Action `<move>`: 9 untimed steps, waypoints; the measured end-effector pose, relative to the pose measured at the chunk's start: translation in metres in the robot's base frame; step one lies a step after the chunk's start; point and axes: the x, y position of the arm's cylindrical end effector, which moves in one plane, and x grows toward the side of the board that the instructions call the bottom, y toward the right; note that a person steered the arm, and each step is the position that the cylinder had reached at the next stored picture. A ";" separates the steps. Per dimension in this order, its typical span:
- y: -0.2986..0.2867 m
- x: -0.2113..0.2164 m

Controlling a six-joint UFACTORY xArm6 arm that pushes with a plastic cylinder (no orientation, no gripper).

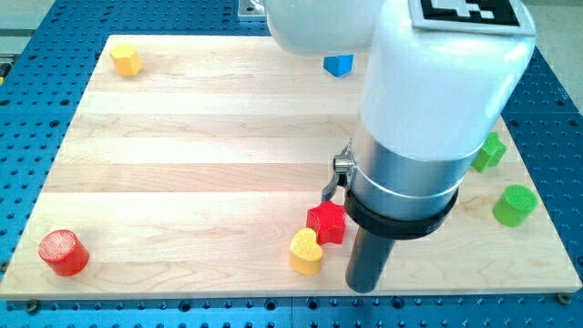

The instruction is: Move the red star diagonally to the top left of the yellow heart

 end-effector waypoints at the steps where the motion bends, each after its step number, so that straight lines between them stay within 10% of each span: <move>1: -0.009 -0.025; 6: -0.091 -0.210; 9: -0.191 -0.127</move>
